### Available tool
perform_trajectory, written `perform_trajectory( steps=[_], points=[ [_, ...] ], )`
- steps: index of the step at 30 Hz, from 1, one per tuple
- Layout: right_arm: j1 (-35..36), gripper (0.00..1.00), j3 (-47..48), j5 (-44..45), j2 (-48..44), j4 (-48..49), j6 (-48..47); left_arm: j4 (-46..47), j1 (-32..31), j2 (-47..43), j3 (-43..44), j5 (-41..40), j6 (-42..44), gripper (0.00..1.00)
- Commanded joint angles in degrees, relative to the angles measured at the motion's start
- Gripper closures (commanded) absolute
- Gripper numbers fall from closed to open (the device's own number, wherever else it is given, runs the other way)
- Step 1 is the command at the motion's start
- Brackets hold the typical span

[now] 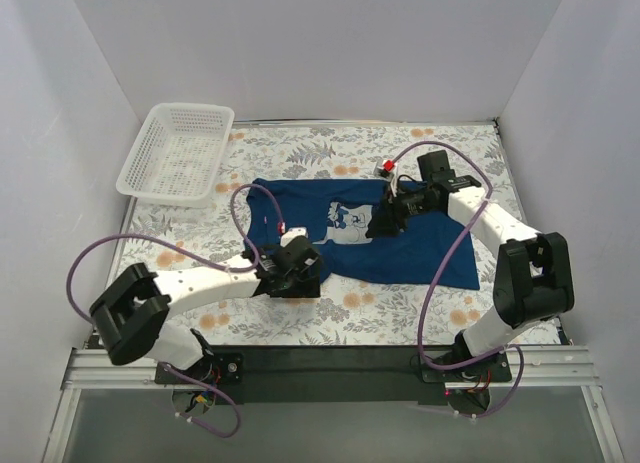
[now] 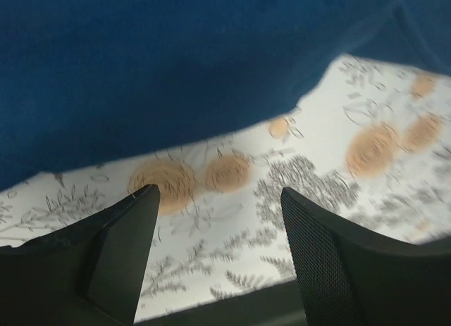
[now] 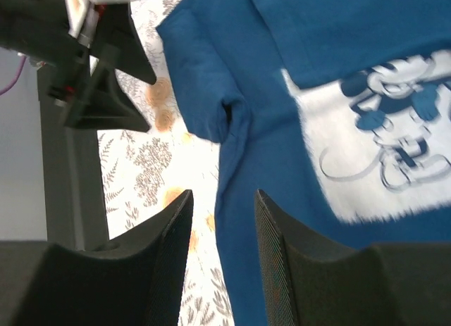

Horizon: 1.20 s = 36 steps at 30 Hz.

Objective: Fold and stack the t-shirts
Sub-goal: Fold the tshirt

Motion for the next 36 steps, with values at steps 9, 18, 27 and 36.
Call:
perform_trajectory(
  steps=[9, 18, 27, 36],
  points=[
    [-4.84, 0.59, -6.37, -4.13, -5.81, -2.04, -3.04, -7.37, -4.64, 16.39, 12.43, -25.03, 0.65, 0.49],
    [-5.81, 0.59, -9.18, -5.36, -6.86, -2.04, -4.09, -7.81, -4.64, 15.71, 14.54, -26.27, 3.72, 0.86],
    [-5.81, 0.59, -10.15, -5.54, -7.92, -2.21, -4.97, -6.14, -2.27, 10.6, 16.21, -19.95, 9.35, 1.0],
    [-5.9, 0.59, -10.24, -5.45, -7.83, -2.12, -5.06, -7.46, 8.71, 12.44, 25.17, -5.0, 20.69, 0.84]
  ],
)
